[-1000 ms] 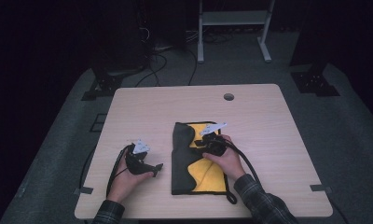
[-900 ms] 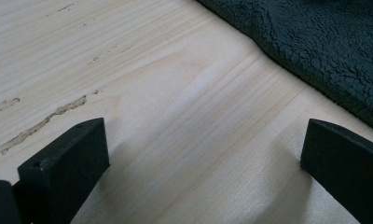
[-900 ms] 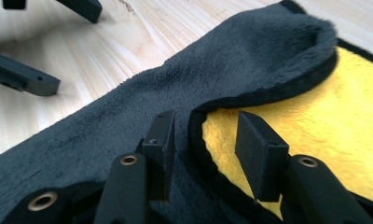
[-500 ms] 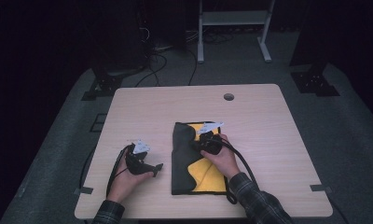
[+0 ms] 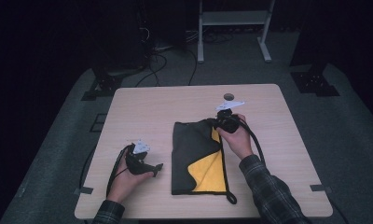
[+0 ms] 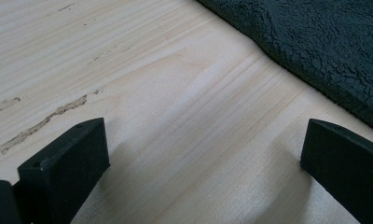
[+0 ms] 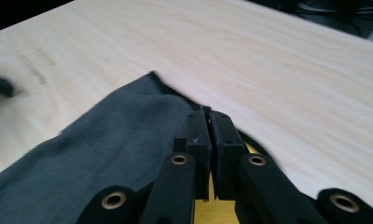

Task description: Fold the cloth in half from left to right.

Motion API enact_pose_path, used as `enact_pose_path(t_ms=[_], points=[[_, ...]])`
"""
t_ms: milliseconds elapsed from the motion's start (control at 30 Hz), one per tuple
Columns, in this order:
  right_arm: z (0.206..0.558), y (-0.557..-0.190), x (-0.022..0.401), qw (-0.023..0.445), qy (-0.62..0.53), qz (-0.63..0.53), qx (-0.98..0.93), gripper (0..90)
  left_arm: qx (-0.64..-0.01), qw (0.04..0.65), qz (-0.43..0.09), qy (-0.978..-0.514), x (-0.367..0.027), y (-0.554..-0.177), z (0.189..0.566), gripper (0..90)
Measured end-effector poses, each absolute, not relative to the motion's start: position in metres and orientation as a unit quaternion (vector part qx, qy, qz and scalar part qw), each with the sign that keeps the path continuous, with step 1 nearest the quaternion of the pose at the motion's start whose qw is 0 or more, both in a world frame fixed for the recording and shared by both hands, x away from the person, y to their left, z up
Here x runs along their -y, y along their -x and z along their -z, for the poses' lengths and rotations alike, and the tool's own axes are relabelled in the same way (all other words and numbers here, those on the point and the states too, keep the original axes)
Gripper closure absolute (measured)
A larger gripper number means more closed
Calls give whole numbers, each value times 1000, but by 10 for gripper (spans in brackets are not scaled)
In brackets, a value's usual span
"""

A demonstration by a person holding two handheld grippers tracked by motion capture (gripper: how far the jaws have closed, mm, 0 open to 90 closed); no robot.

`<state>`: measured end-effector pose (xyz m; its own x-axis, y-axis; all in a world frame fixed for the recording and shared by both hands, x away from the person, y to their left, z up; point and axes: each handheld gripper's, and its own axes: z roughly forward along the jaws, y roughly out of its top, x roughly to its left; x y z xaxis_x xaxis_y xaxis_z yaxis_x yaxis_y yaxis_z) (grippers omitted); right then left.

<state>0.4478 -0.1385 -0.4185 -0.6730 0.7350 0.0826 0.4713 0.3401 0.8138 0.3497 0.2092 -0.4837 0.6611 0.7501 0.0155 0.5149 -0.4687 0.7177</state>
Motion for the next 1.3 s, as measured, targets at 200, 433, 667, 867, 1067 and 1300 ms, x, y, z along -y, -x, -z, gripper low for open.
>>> enact_pose_path(t_ms=[200, 433, 667, 867, 1067, 1300], points=[[426, -468, 153, 155, -402, -409, -804, 862, -376, 352, -167, -841, -209, -350, 484, 0], [453, -489, 162, 145, -436, -376, -805, 860, -377, 352, -167, -840, -209, -350, 484, 0], [470, -496, 161, 142, -445, -365, -806, 832, -377, 352, -167, -840, -209, -350, 484, 0], [463, -497, 166, 162, -452, -386, -788, 714, -377, 352, -167, -840, -209, -350, 484, 0], [450, -494, 173, 163, -442, -405, -784, 666, -377, 352, -168, -840, -209, -350, 484, 0], [448, -492, 184, 138, -433, -395, -798, 648, -378, 352, -168, -840, -209, -350, 484, 0]])
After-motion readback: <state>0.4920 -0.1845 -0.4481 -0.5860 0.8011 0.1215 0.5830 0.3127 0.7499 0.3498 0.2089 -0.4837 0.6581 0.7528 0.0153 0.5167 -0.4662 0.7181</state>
